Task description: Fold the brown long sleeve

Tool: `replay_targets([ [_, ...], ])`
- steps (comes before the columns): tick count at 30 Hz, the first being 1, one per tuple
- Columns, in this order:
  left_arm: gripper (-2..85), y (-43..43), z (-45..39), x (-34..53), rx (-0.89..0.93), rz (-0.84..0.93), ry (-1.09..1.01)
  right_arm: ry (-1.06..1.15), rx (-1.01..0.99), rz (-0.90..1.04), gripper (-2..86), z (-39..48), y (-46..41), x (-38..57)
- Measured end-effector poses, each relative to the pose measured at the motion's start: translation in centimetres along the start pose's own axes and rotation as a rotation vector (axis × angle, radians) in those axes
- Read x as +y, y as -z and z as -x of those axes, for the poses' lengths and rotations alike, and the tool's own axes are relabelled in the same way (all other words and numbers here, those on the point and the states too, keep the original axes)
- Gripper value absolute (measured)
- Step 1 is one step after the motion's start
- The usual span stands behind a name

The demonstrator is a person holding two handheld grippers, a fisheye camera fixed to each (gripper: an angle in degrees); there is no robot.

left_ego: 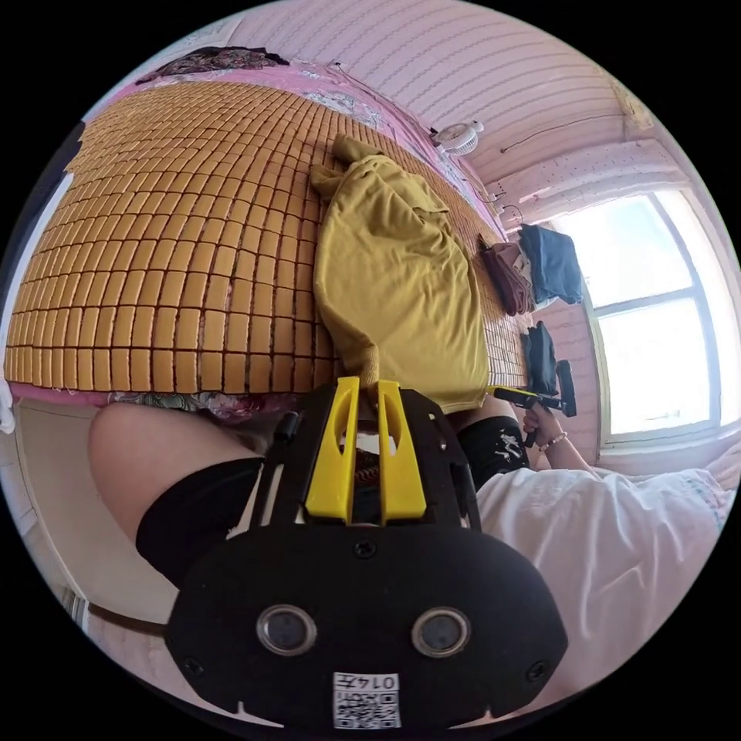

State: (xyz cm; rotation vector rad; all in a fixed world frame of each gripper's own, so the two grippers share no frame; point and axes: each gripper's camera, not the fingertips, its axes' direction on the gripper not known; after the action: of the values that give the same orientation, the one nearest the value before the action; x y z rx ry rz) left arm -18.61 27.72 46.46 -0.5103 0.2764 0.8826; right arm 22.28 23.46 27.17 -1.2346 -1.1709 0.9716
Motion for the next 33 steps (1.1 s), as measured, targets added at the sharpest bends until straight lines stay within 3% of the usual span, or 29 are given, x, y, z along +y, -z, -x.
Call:
replay_targets([
  [6, 5.0, 1.0, 1.2, 0.7, -0.044, 0.009, 0.091, 0.021, -0.070, 0.060, 8.4, -1.3, -0.3, -0.2],
  [13, 7.7, 0.9, -0.8, 2.2, -0.196, 0.007, -0.016, -0.021, -0.109, 0.063, 9.1, -3.6, -0.1, 0.7],
  [20, 9.7, -5.3, -3.7, 1.5, -0.320, 0.291, -0.181, -0.029, -0.156, 0.059, 6.6, -5.8, 0.5, 2.2],
  [26, 3.4, -5.4, -5.4, 4.5, -0.457, 0.351, -0.288, 0.073, -0.221, -0.020, 1.4, -5.9, 2.9, 6.2],
  [29, 0.1, -1.7, -5.7, 6.5, -0.279, 0.240, -0.288, 0.109, -0.450, -0.133, 1.0, -6.7, 5.7, 8.6],
  [33, -0.7, 7.7, -7.3, 8.0, 0.098, -0.096, -0.322, 0.132, -0.653, -0.404, 0.8, -8.1, 12.0, 10.8],
])
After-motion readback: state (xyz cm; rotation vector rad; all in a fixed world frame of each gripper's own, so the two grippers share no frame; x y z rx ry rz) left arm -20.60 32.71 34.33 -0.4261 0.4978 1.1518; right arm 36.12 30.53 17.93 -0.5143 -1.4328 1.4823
